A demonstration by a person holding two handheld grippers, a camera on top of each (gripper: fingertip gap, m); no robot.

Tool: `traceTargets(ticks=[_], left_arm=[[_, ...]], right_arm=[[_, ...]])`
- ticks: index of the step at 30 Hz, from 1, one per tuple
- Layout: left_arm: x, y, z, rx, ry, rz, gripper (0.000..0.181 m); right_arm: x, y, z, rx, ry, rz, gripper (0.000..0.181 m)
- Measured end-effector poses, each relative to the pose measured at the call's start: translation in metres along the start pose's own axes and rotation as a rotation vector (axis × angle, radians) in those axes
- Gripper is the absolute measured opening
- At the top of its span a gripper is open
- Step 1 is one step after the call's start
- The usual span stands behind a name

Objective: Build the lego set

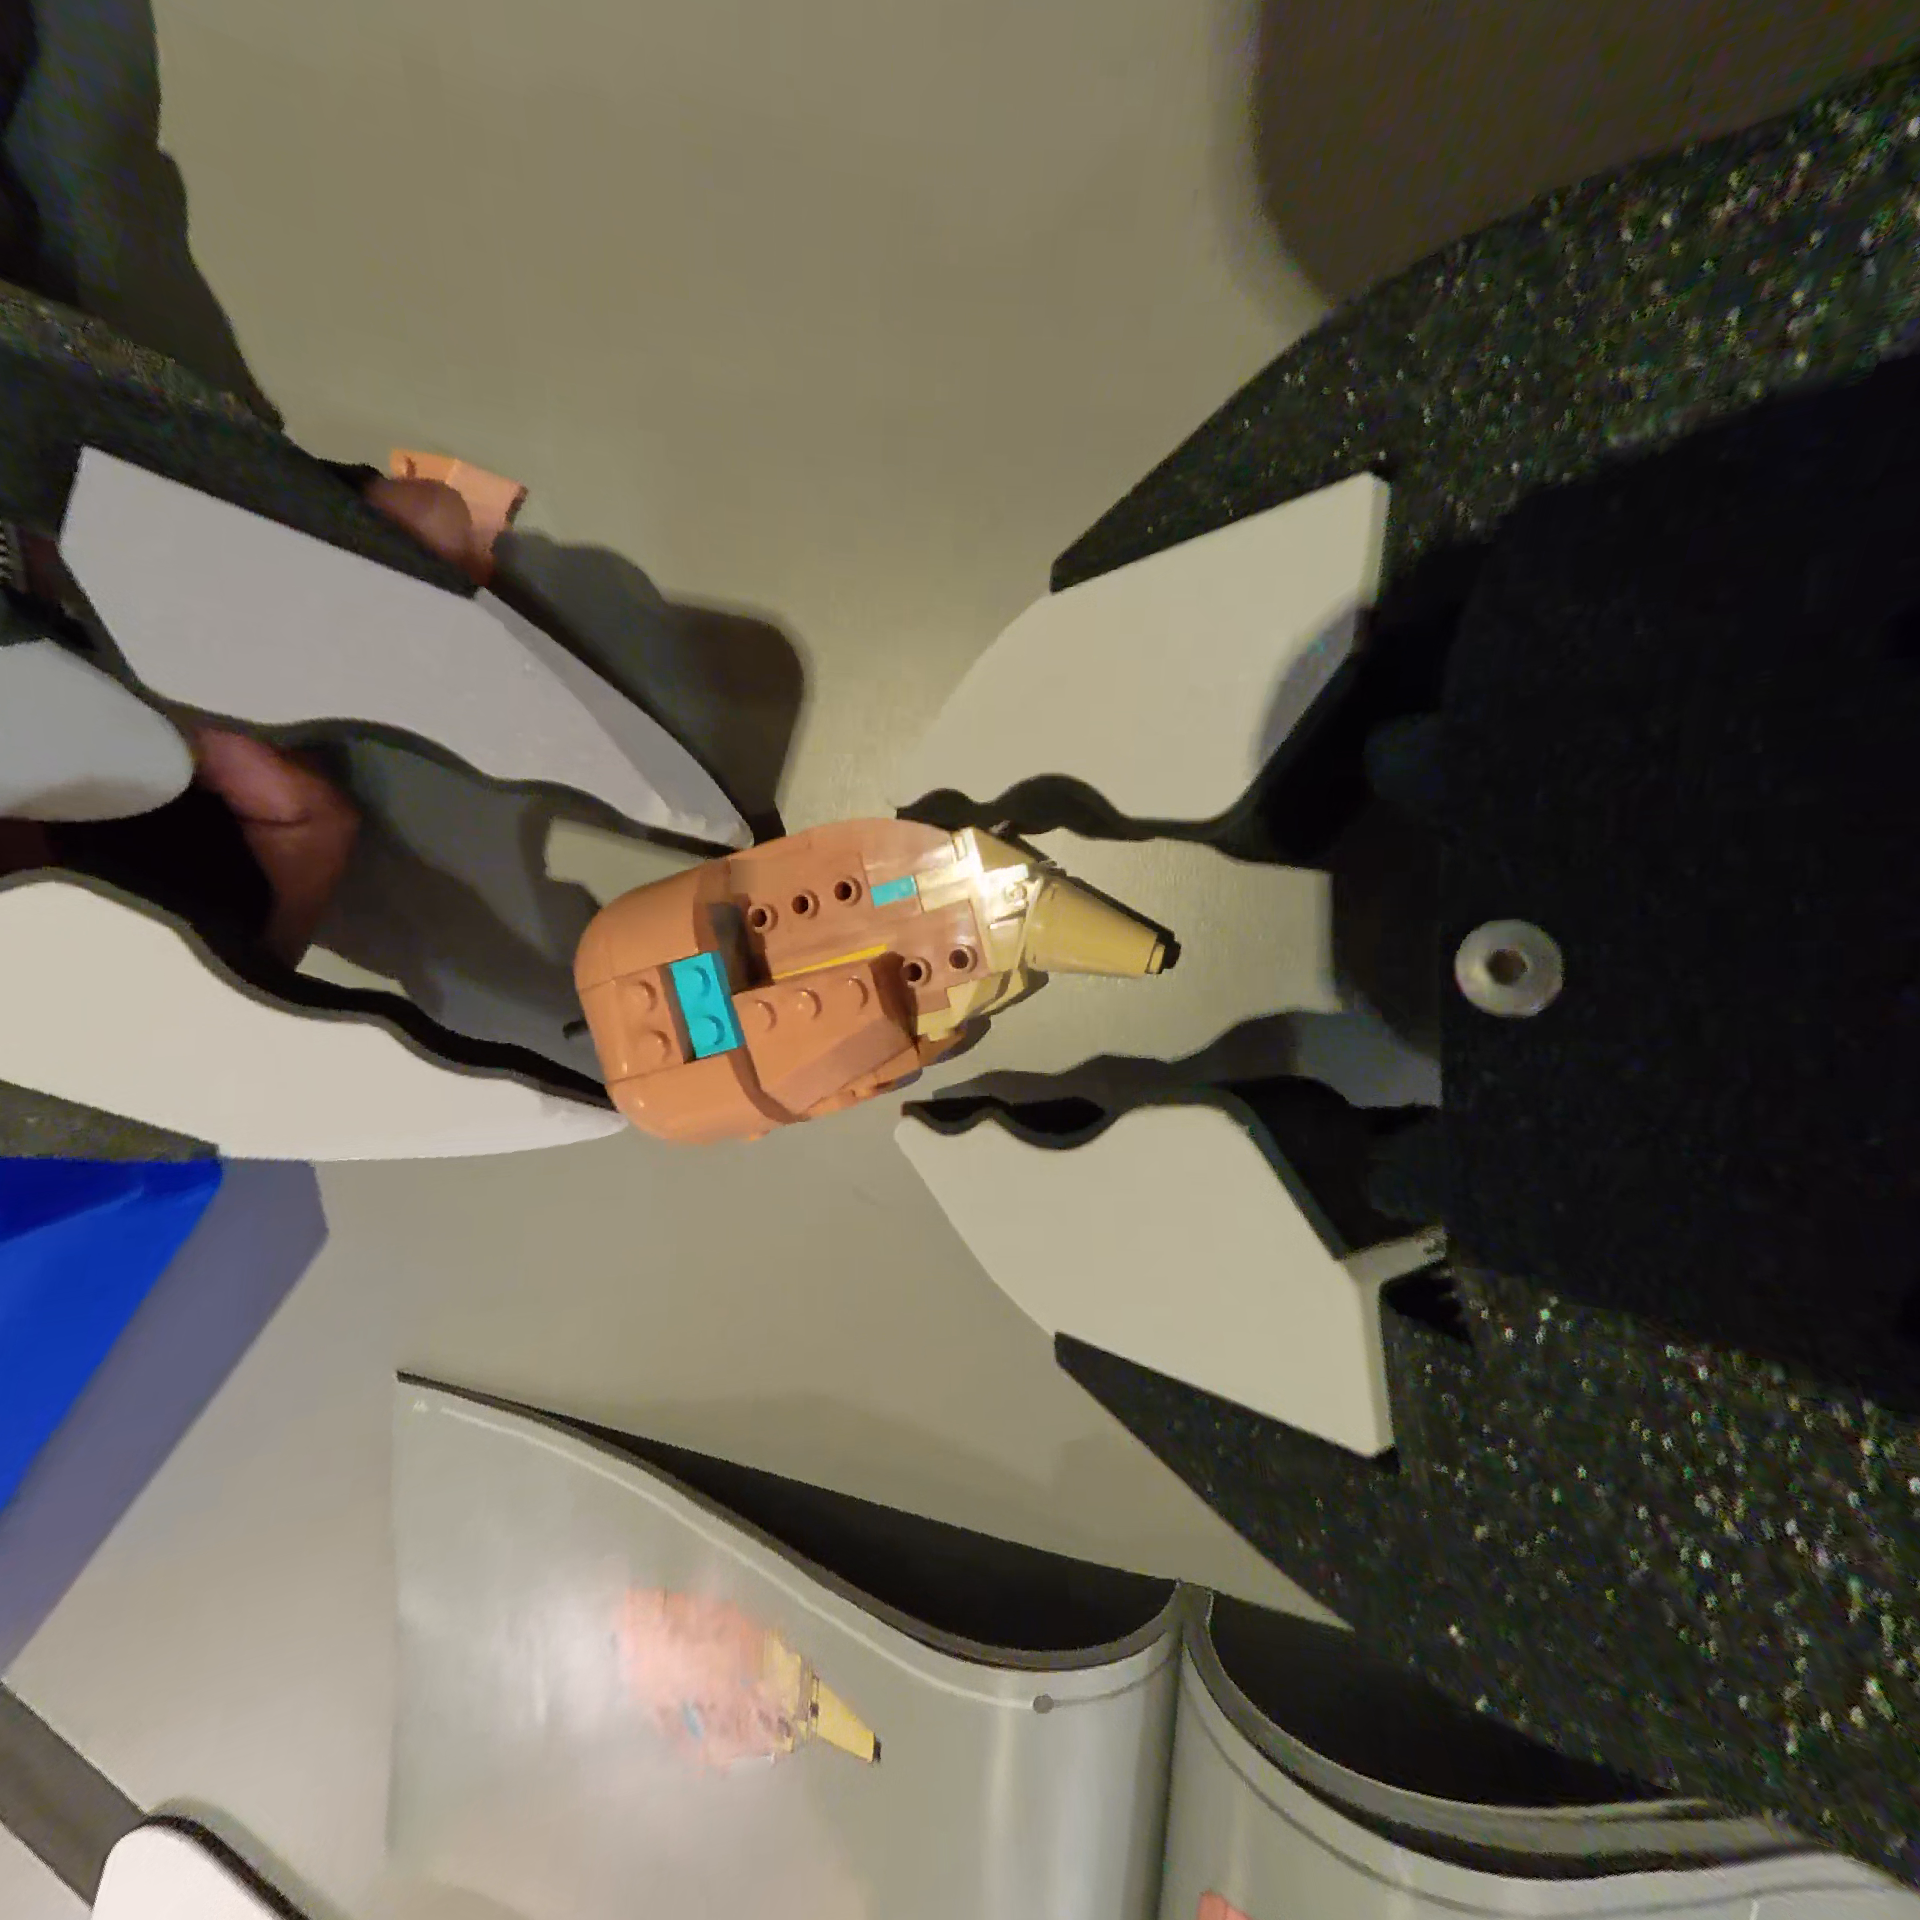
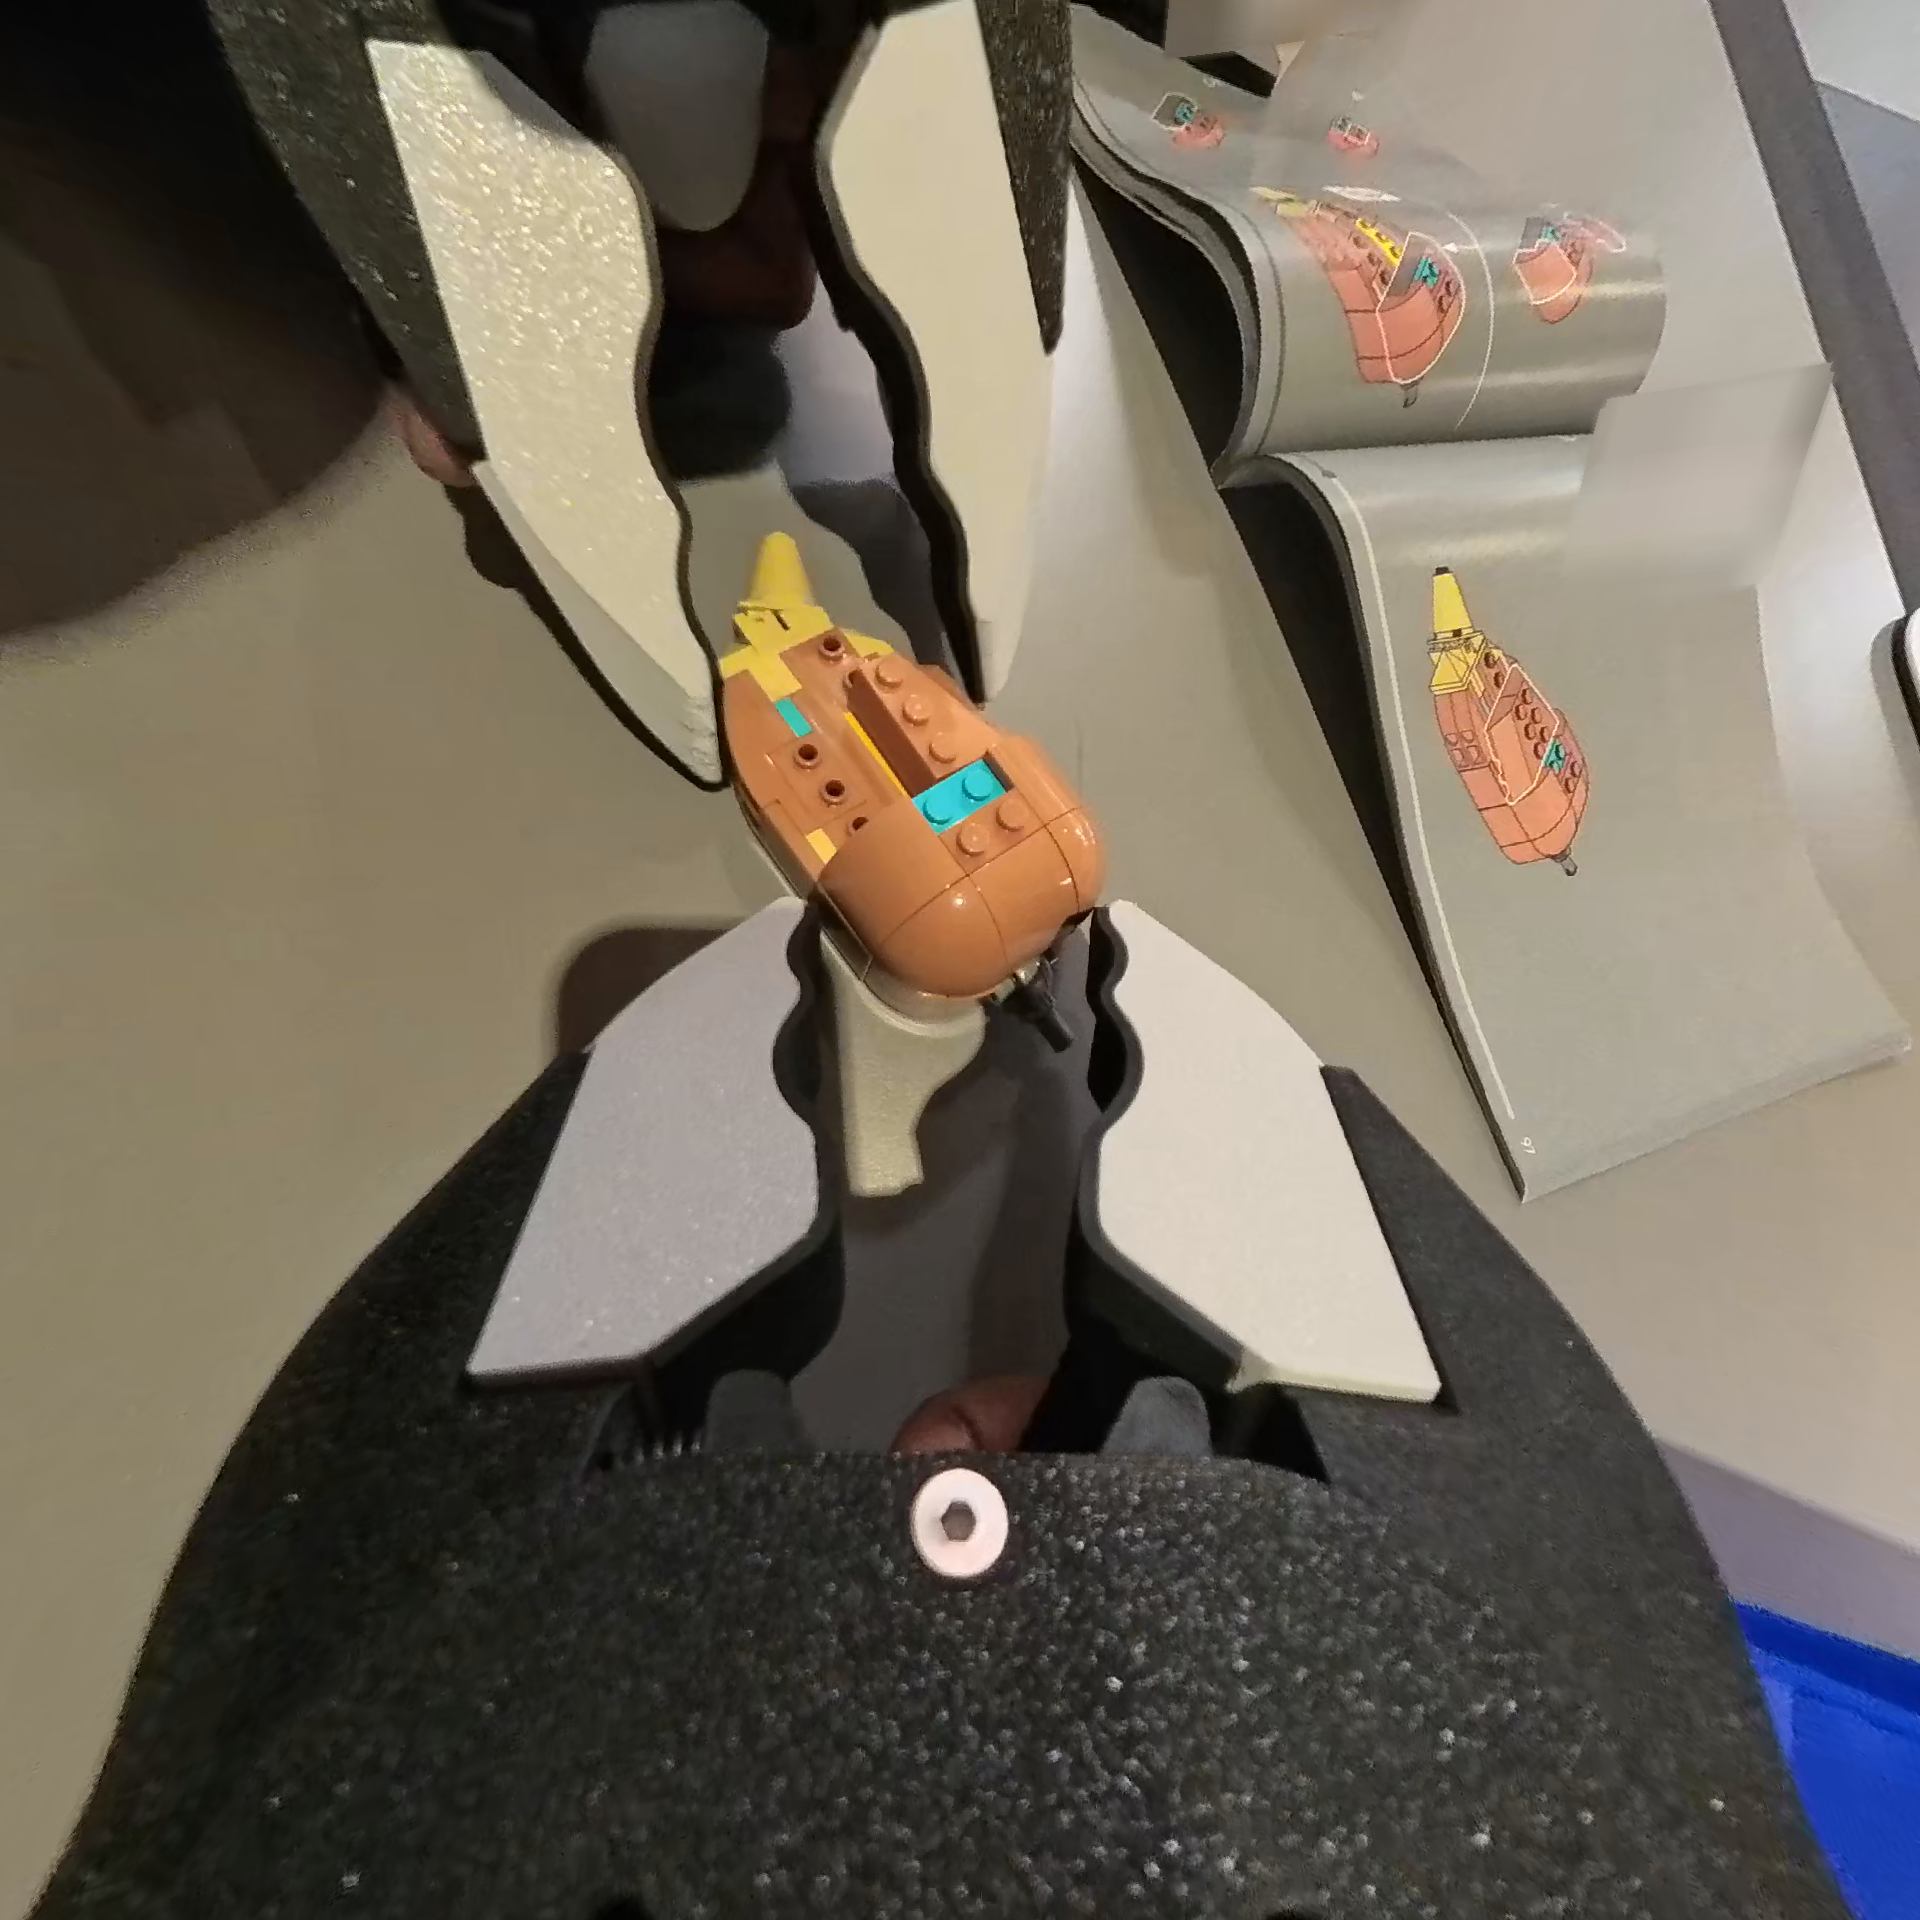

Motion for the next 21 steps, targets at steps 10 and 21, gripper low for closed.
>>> traceTargets(ticks=[10, 21], left_arm=[[-0.0006, -0.0002, -0.0014, -0.039, 0.014, 0.026, 0.046], [-0.0008, 0.0001, -0.0013, -0.045, 0.018, 0.027, 0.047]], right_arm=[[0.0004, 0.0000, -0.0006, -0.004, 0.003, -0.002, 0.049], [0.0001, 0.0001, -0.0004, -0.001, 0.004, -0.006, 0.050]])
Point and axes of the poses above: each gripper's, where its closed fingertips meet, z back along the fingers, x out of its top, y = z × x across the jaws, the point moved 6 cm from there along z, back along the fingers, and after that the axes turned 6 degrees about -y, right-handed, at the moved point
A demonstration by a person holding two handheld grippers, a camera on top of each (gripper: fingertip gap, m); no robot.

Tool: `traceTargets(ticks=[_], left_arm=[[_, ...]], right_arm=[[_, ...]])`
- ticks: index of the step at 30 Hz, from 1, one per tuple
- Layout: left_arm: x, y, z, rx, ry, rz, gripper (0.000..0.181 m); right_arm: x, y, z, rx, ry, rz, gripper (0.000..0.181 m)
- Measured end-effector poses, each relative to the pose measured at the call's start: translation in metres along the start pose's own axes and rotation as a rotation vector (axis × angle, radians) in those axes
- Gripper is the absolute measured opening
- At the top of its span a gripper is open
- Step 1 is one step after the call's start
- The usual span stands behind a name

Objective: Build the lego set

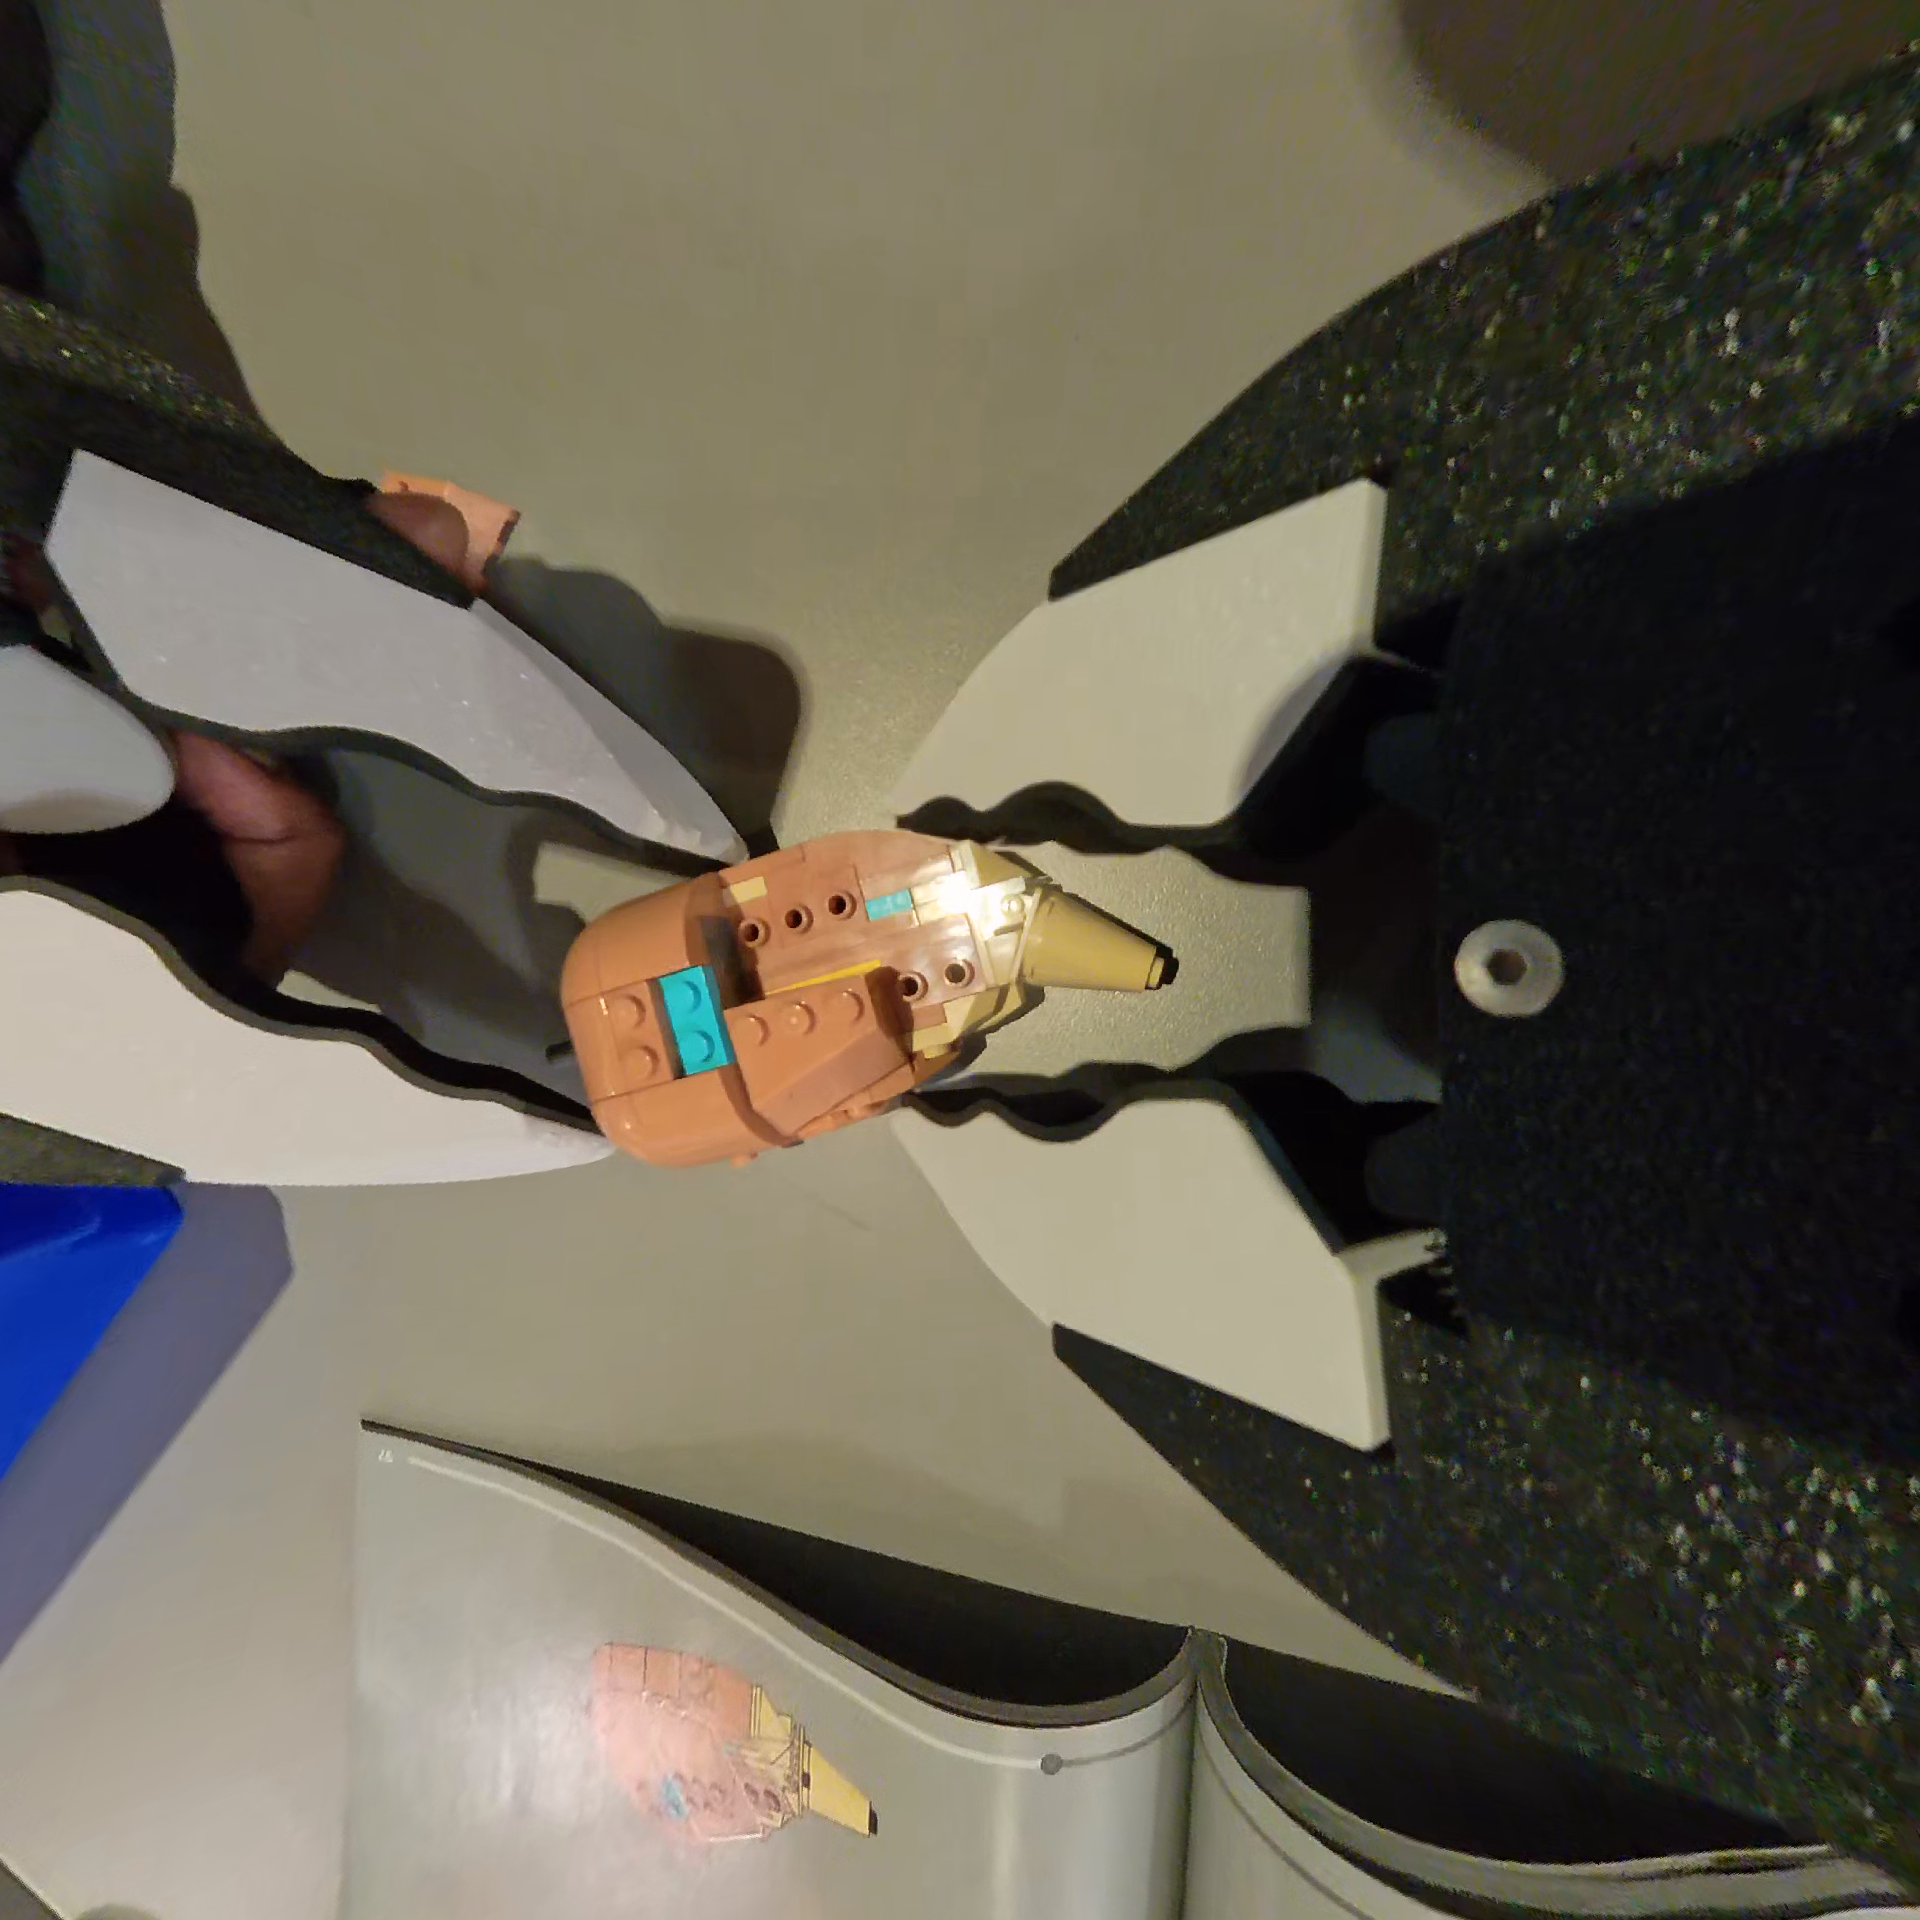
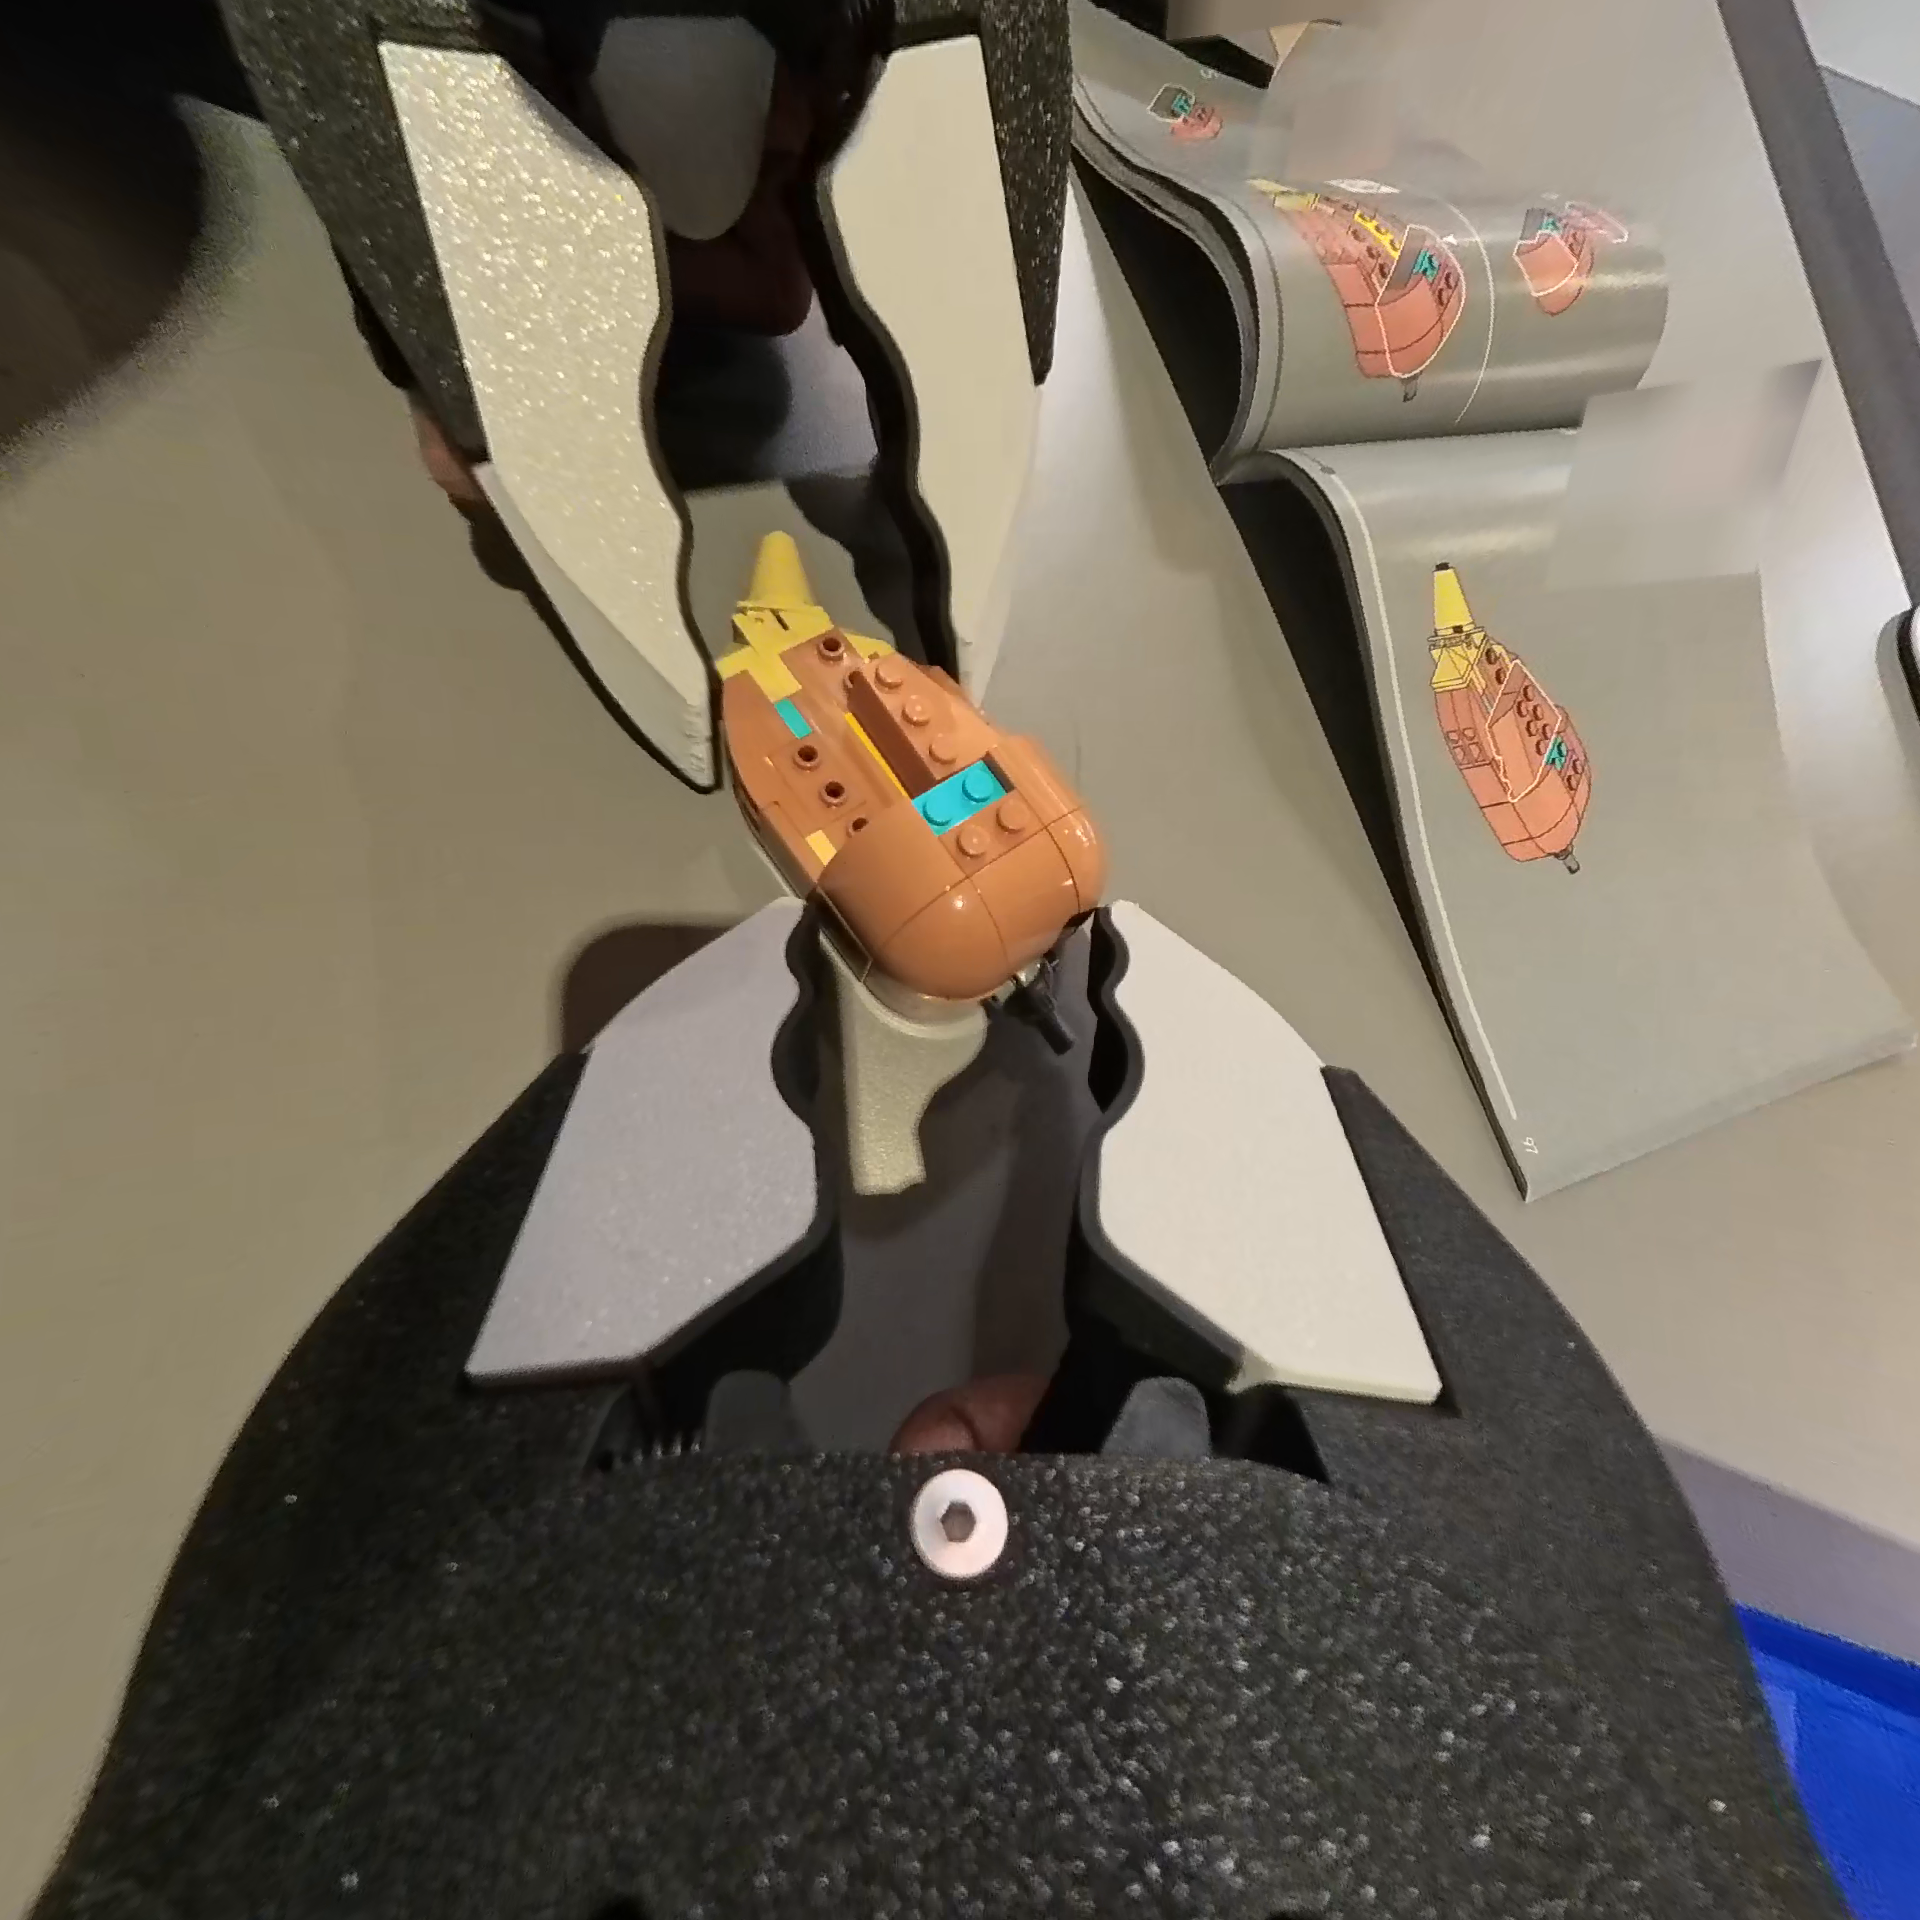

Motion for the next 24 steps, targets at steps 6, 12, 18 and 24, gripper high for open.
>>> traceTargets(ticks=[6, 12, 18, 24], left_arm=[[0.0000, 0.0006, -0.0019, 0.002, 0.013, 0.007, 0.062], [0.0011, 0.0014, -0.0046, 0.003, 0.021, 0.024, 0.063], [0.0032, 0.0025, -0.0072, 0.016, 0.018, 0.048, 0.053], [0.0035, 0.0030, -0.0077, 0.016, 0.016, 0.049, 0.053]], right_arm=[[-0.0001, -0.0002, -0.0001, 0.004, 0.001, -0.002, 0.049], [0.0008, 0.0002, -0.0014, 0.003, 0.005, -0.001, 0.049], [0.0012, 0.0005, -0.0017, -0.004, 0.007, -0.001, 0.049], [0.0015, 0.0007, -0.0015, -0.013, 0.005, 0.005, 0.050]])
Point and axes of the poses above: each gripper's, where its closed fingertips meet, z back along the fingers, x out of its top, y = z × x across the jaws, the point moved 6 cm from there along z, back along the fingers, and after that the axes turned 6 degrees about -y, right-handed, at the moved point
